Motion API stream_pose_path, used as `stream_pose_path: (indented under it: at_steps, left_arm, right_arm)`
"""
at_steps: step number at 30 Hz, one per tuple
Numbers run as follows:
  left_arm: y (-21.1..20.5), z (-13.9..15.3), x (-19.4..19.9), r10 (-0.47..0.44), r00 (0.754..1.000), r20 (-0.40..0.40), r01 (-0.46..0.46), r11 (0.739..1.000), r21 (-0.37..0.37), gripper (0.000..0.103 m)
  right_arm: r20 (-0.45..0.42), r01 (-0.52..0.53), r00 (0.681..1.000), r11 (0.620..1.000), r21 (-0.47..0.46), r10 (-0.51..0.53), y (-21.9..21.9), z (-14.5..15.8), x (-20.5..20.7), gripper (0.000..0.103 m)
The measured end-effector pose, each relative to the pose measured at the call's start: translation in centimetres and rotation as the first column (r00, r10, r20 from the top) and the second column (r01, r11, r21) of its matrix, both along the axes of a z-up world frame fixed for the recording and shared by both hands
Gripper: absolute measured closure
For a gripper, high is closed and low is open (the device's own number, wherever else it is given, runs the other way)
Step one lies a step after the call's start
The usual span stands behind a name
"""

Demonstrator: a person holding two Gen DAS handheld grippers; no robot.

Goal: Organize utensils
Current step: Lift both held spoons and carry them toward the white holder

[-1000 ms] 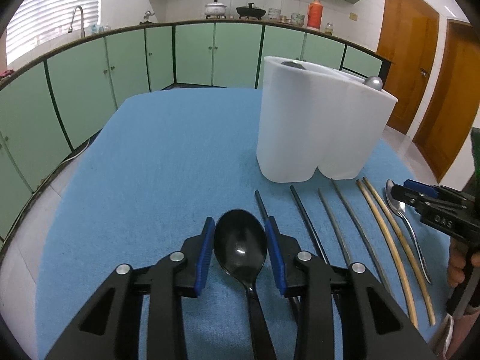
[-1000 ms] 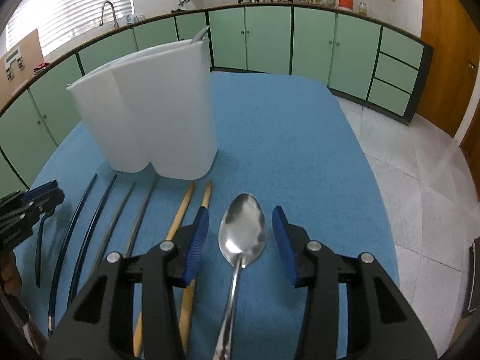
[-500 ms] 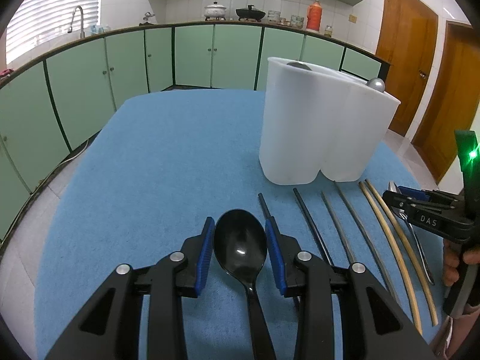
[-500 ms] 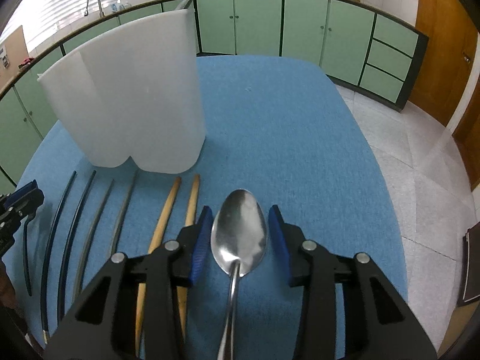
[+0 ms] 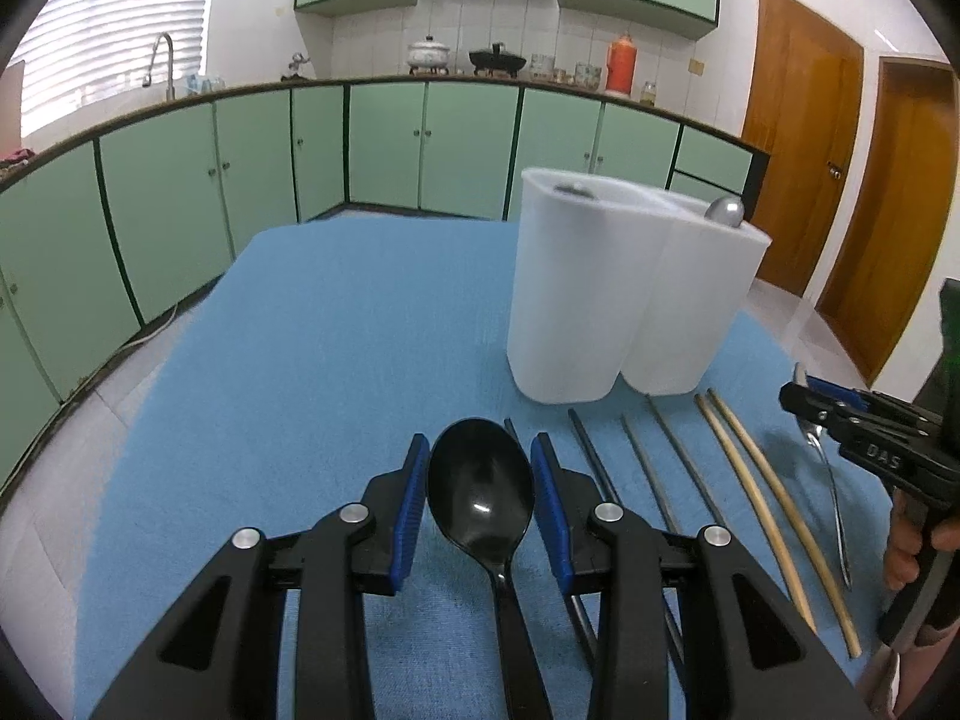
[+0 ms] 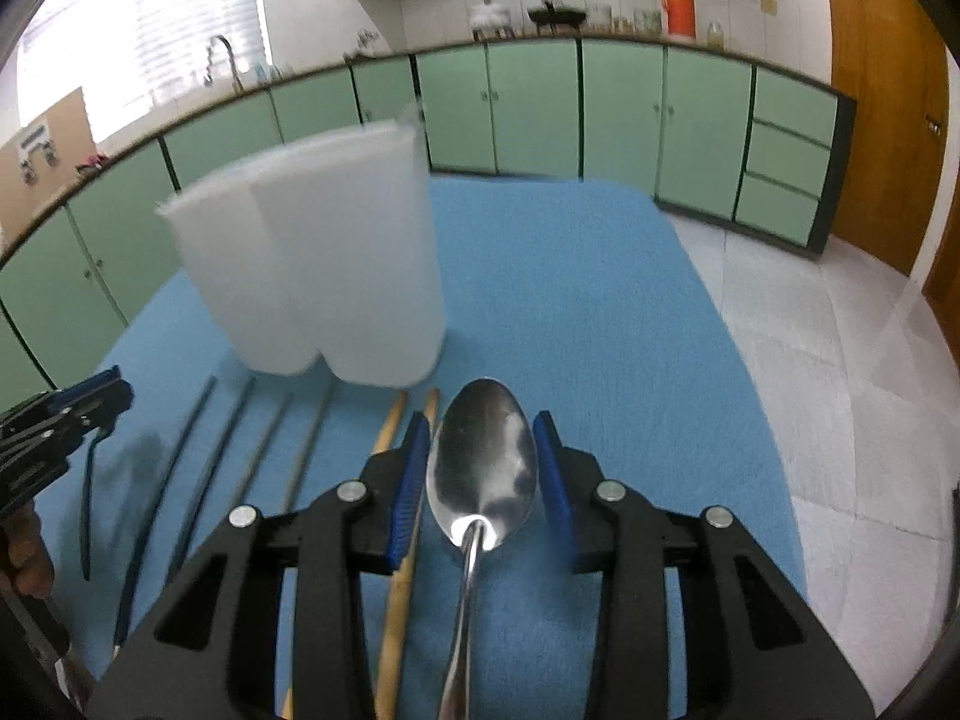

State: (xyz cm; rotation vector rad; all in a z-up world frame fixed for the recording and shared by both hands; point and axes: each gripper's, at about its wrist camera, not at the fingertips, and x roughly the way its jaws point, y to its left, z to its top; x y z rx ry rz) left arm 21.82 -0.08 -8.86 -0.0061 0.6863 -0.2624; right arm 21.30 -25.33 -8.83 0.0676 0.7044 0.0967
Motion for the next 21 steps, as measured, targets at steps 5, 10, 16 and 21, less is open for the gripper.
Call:
stream_pose_path:
  at_steps: [5,10,16,21]
  left_arm:
    - [-0.1,1.1,-0.8,0.003,0.999,0.042,-0.002,1.0,-0.019,0.069]
    - [0.2,2.5,-1.4,0.018,0.996,0.088,-0.013,0.999,-0.049,0.069]
    - [0.5,4.4,-1.4,0.038,0.99,0.139,-0.027,0.996,-0.084,0.069]
    - [0.7,6.4,-0.8,0.052,0.98,0.194,-0.031,0.993,-0.11,0.069]
  right_arm:
    - [0.092,-0.007,0.996,1.0,0.015,0.005,-0.6,2.0,-2.1,0.069]
    - [0.178,-0.011,0.984,0.999,0.042,0.003,-1.9,4.4,-3.1,0.069]
    - [0.275,-0.014,0.961,0.998,0.067,-0.005,-2.6,7.3,-3.4,0.069]
    - [0.37,-0.015,0.929,0.996,0.084,-0.018,-2.6,9.3,-2.8,0.069]
